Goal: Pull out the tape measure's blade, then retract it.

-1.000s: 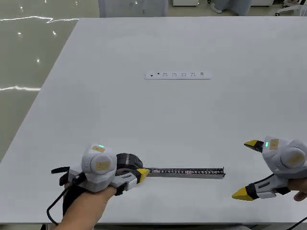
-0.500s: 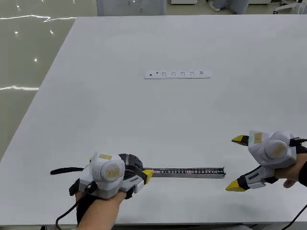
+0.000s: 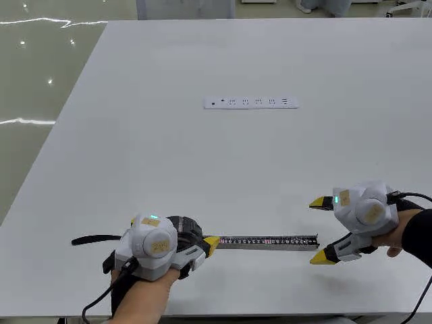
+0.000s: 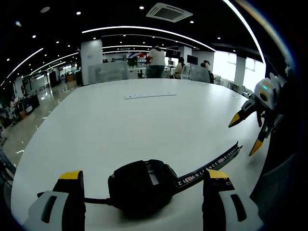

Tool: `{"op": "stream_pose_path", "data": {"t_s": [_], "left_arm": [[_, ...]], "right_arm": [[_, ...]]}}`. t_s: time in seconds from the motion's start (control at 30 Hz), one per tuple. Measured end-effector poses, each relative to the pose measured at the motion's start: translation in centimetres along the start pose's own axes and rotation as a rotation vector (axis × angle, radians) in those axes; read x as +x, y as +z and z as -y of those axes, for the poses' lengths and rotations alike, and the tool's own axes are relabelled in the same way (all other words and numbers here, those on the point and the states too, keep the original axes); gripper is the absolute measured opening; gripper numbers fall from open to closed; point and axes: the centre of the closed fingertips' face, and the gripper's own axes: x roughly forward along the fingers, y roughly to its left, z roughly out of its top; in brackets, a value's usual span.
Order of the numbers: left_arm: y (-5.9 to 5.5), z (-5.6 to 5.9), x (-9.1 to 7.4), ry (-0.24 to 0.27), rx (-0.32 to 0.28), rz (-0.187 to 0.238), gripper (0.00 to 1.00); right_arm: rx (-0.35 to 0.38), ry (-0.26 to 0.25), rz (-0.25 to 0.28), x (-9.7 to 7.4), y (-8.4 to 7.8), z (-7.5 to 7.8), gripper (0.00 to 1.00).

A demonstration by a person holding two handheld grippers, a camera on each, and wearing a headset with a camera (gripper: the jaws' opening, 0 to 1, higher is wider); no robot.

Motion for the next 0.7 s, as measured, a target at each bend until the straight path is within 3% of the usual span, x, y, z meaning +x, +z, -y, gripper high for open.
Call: {"op": "stream_pose_path", "data": {"t_s": [0.13,0.3,0.5,0.7], "left_arm": [[0.0,0.0,0.1,-0.003,-0.005,0.001,1.0],[0.1,-0.1,0.2,-0.001,-0.019,0.01,1.0],[0.0,-0.2,0.3,0.0,-0.025,0.006,1.0],[-0.4,0.0,0.5,-0.009,-0.027,-0.007,1.0]], "right_arm": [[0.017,0.042,-0.023,0.7,-0.2,-0.4,0.5],[-0.011,0.074,-0.058,1.5,-0.8,-0.5,0.36],[0.004,0.097,-0.076,1.8,-1.4,-0.4,0.27],[0.007,0.172,-0.125,2.4,-2.0,-0.7,0.19]]}}
